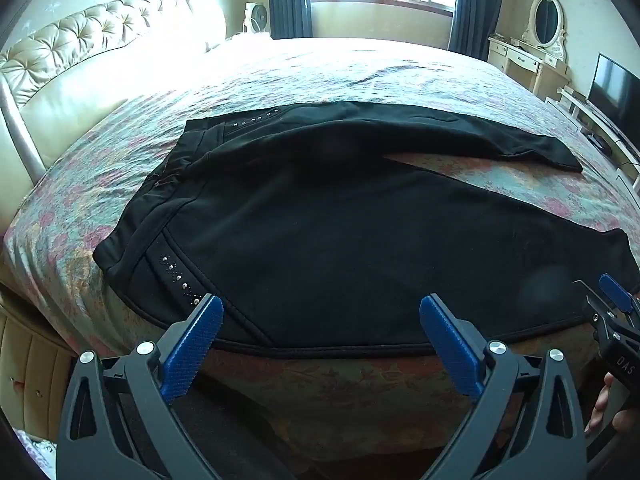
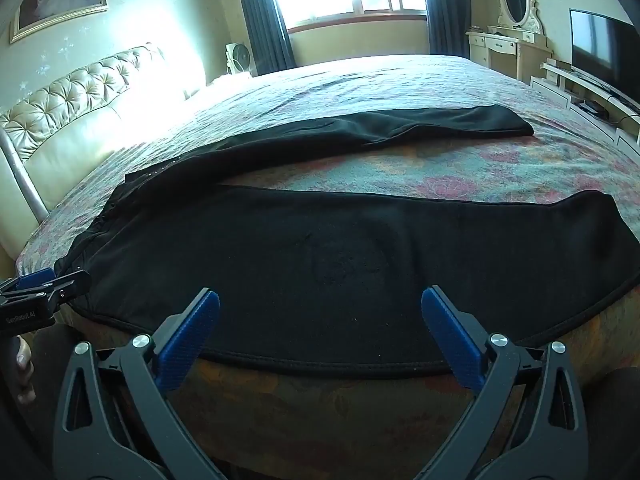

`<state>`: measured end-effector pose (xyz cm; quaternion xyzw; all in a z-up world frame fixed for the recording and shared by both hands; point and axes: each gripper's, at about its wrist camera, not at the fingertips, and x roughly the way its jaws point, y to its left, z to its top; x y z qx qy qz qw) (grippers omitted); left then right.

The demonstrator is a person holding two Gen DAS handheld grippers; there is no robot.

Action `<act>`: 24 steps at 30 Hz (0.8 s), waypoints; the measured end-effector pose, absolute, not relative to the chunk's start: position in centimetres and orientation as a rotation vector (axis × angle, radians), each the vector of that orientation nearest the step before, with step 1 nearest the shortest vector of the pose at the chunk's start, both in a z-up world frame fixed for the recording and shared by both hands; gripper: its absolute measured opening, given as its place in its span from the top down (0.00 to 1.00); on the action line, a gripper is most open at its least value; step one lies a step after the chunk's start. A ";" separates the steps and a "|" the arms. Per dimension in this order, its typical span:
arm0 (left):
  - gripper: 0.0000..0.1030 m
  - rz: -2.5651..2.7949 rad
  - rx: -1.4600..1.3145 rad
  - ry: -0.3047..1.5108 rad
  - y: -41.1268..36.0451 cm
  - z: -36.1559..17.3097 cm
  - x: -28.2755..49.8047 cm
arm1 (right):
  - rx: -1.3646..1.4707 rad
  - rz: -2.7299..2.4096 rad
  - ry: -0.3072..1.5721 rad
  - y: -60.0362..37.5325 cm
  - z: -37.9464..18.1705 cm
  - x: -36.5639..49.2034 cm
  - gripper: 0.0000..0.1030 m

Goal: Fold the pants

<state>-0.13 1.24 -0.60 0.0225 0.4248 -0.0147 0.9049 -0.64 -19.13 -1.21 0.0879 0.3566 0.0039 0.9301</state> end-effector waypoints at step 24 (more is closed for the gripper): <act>0.04 0.001 0.074 0.860 1.1 -0.5 -0.2 | 0.187 0.004 0.759 -19.2 -1.7 -0.5 0.02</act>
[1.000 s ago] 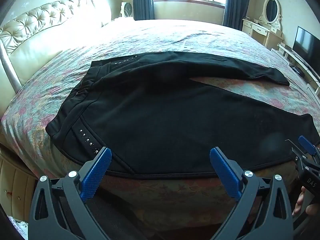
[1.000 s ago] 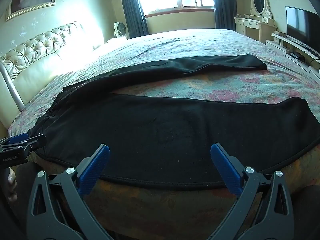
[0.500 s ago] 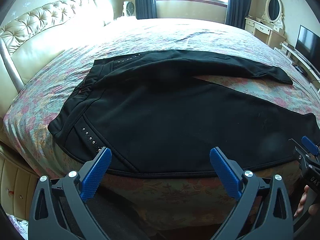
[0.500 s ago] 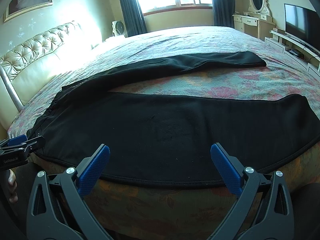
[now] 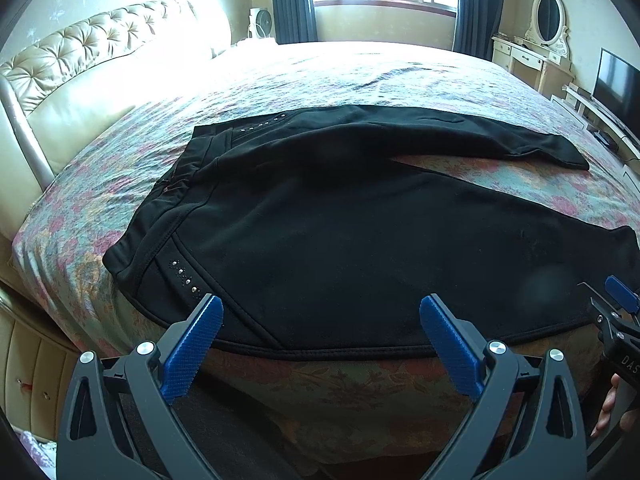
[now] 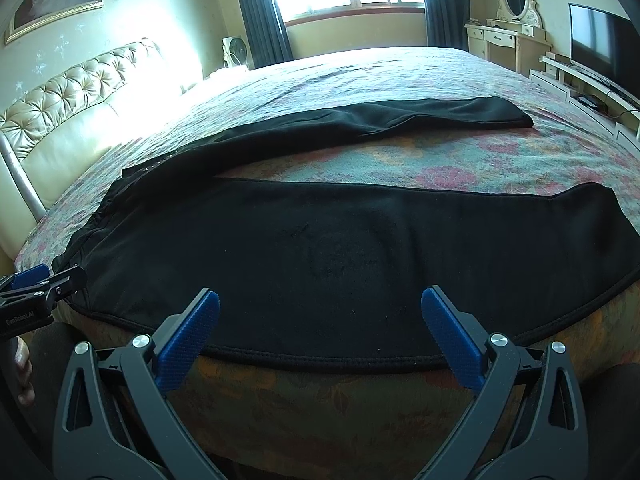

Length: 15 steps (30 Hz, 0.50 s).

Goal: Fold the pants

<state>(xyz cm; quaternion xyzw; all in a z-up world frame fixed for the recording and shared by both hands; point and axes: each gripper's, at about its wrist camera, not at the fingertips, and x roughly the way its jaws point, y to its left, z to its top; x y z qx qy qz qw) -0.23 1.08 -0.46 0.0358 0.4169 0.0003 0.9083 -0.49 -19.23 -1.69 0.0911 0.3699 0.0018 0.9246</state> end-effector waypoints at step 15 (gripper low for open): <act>0.04 -0.005 0.083 0.868 0.9 -0.6 -0.3 | 0.190 0.004 0.775 -19.2 -2.0 -0.4 0.02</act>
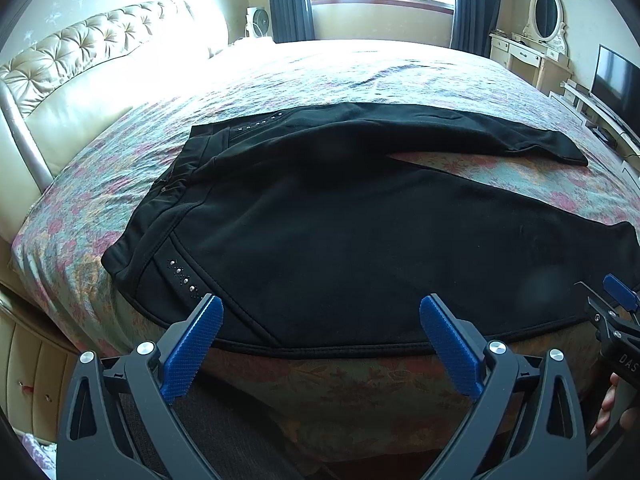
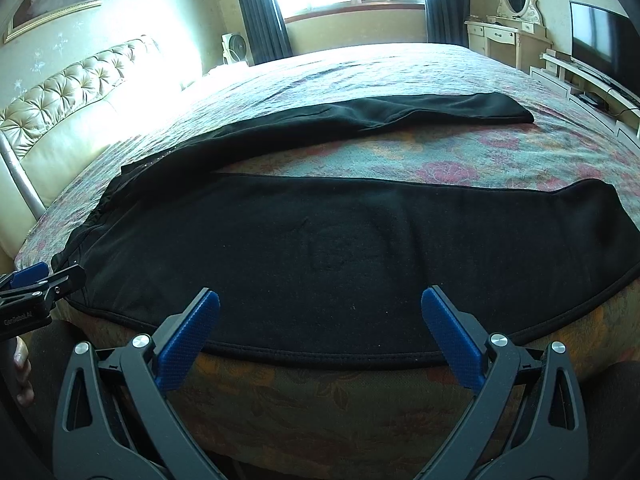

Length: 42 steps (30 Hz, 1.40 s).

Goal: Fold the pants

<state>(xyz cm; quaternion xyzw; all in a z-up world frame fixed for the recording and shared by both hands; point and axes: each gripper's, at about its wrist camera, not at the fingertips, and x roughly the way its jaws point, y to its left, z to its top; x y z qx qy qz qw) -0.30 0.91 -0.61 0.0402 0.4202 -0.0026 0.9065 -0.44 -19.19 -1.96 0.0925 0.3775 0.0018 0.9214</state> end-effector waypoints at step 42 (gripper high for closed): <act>0.04 -0.318 -0.231 0.825 17.2 4.1 14.2 | 0.181 0.101 0.828 -16.9 -1.4 5.1 0.02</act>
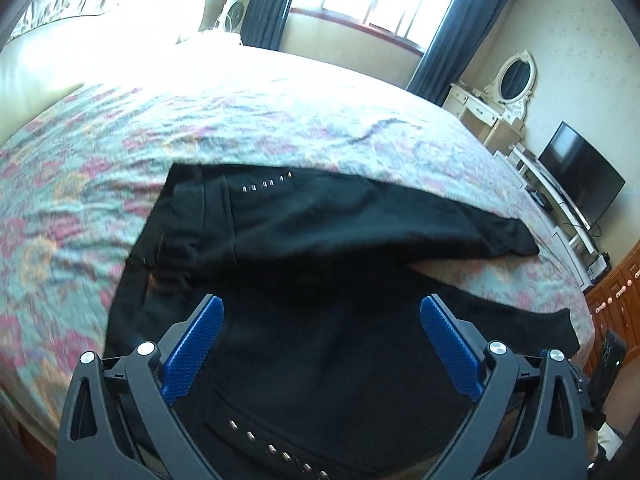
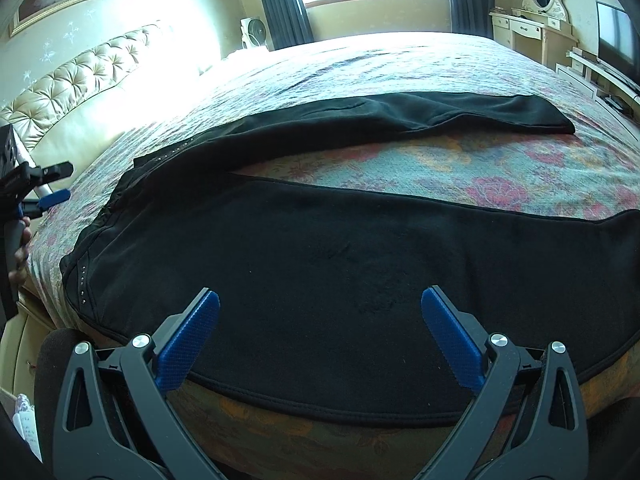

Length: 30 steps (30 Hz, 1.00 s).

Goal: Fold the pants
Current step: 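Grasp the studded waistband with the left tool while the right tool grasps the trouser edge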

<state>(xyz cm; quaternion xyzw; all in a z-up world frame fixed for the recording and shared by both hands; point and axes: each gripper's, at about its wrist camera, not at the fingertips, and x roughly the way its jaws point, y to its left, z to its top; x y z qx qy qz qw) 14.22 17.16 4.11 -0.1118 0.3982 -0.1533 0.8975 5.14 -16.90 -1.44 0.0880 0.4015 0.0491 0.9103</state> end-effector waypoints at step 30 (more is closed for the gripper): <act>0.04 -0.427 -0.820 0.969 33.4 -7.4 36.6 | 0.321 0.227 0.944 -15.1 -3.1 13.1 0.02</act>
